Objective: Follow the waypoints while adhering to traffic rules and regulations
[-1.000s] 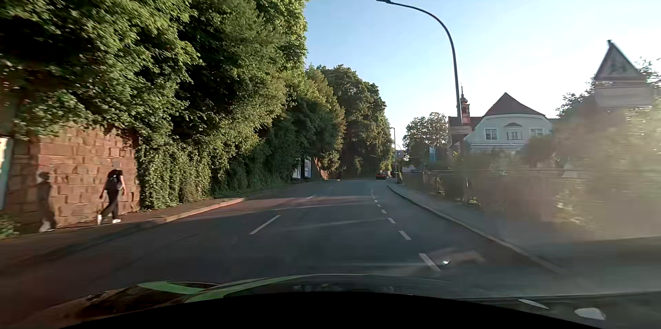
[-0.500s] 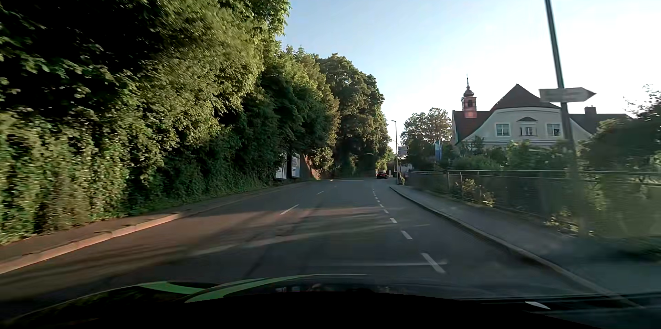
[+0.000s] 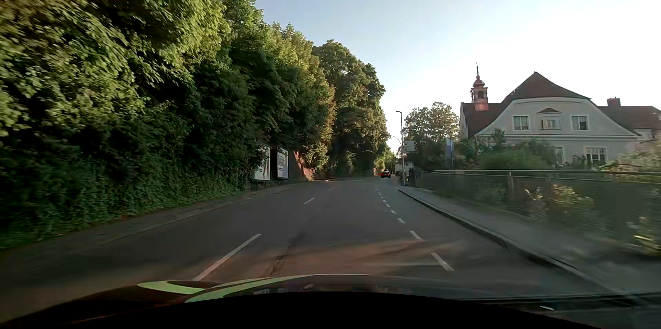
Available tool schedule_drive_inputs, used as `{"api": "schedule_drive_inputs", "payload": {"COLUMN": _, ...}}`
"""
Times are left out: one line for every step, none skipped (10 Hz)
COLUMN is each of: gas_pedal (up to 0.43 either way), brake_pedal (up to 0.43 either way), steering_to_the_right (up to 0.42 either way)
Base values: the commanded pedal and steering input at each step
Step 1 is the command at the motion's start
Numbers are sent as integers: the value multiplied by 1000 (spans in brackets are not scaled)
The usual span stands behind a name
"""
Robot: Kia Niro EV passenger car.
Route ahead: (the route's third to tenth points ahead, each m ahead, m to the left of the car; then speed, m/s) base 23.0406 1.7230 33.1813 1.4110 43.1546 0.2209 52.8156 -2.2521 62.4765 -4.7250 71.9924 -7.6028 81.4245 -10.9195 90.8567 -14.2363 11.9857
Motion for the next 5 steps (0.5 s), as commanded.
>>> {"api": "schedule_drive_inputs", "payload": {"gas_pedal": 189, "brake_pedal": 0, "steering_to_the_right": 12}}
{"api": "schedule_drive_inputs", "payload": {"gas_pedal": 189, "brake_pedal": 0, "steering_to_the_right": 15}}
{"api": "schedule_drive_inputs", "payload": {"gas_pedal": 189, "brake_pedal": 0, "steering_to_the_right": 17}}
{"api": "schedule_drive_inputs", "payload": {"gas_pedal": 189, "brake_pedal": 0, "steering_to_the_right": 17}}
{"api": "schedule_drive_inputs", "payload": {"gas_pedal": 189, "brake_pedal": 0, "steering_to_the_right": 17}}
